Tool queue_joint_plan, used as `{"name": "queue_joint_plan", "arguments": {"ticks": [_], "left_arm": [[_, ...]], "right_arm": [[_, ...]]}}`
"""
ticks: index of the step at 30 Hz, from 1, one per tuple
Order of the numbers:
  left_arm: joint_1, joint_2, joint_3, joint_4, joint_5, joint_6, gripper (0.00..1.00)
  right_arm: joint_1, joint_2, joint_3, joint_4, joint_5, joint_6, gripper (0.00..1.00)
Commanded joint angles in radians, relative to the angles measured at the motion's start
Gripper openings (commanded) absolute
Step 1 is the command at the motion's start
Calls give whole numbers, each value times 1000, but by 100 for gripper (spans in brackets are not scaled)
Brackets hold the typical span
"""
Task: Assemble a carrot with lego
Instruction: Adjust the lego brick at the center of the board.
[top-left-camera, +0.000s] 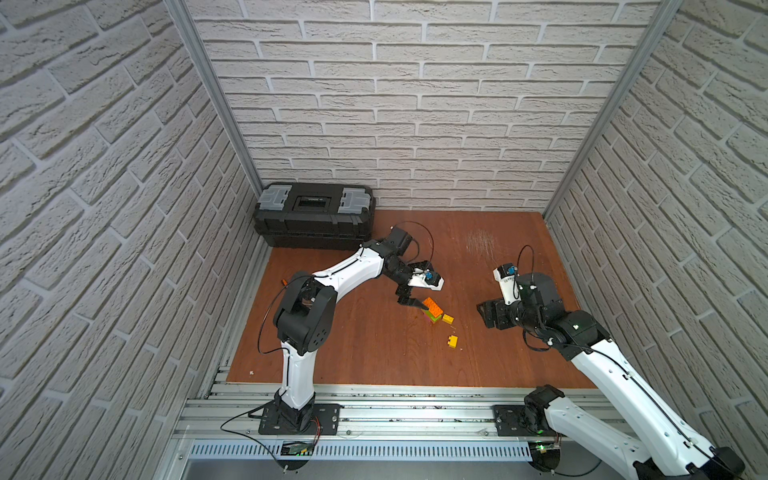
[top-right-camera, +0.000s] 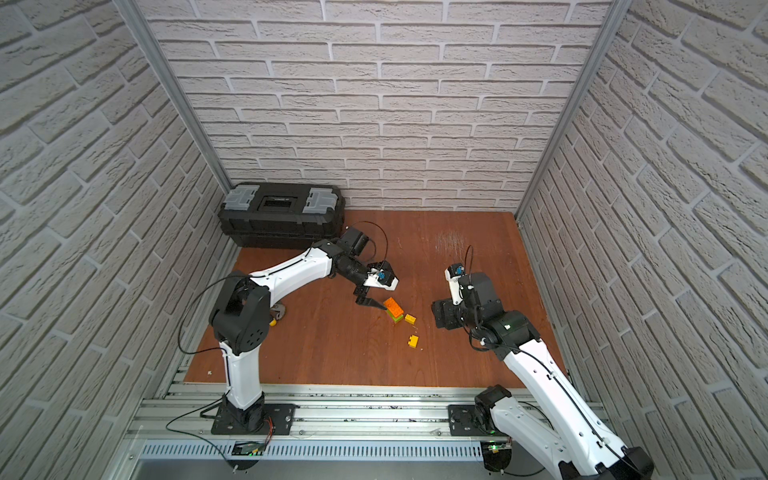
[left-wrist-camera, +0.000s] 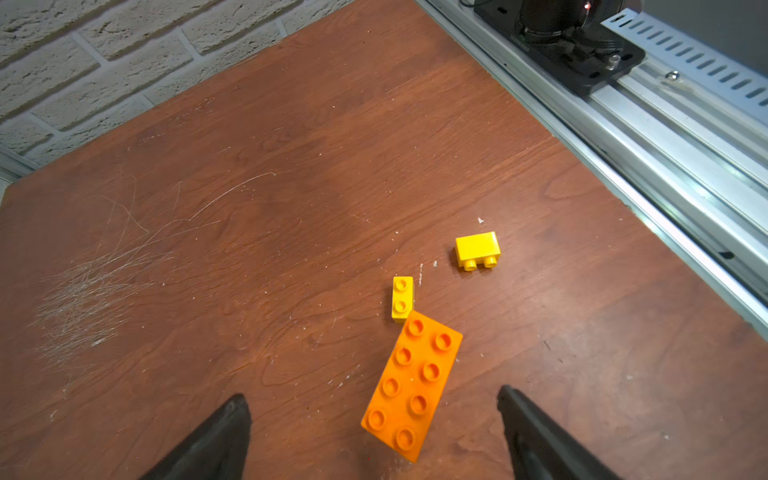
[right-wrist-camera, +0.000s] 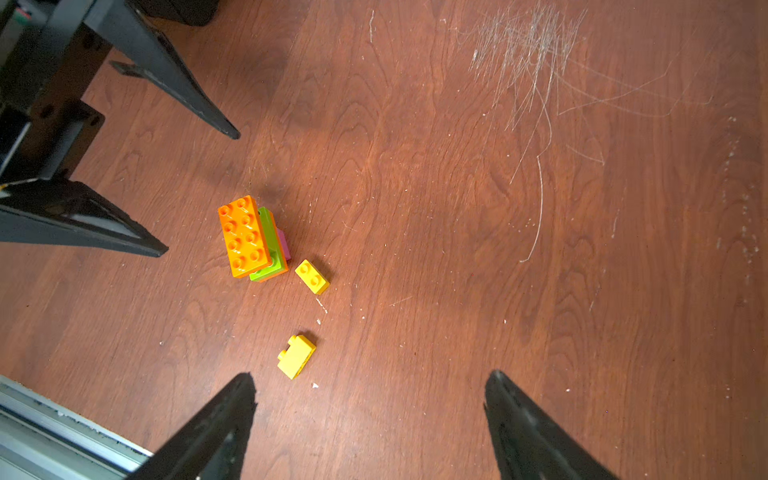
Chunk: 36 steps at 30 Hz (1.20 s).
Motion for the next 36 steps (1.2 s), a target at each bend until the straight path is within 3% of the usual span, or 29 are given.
{"name": "queue_joint_plan", "arguments": {"ticks": [1,17,36], "left_arm": [[-24,27,-31,-5,13,24,95],[-24,78,-144,244,30,-49,89],[-23,104,-132,164,13,18,71]], "right_arm": [[-25,10,-20,63,-89,15,87],[-35,57,-44,81,-163,55,85],[-35,127,-46,73,-205,78,83]]}}
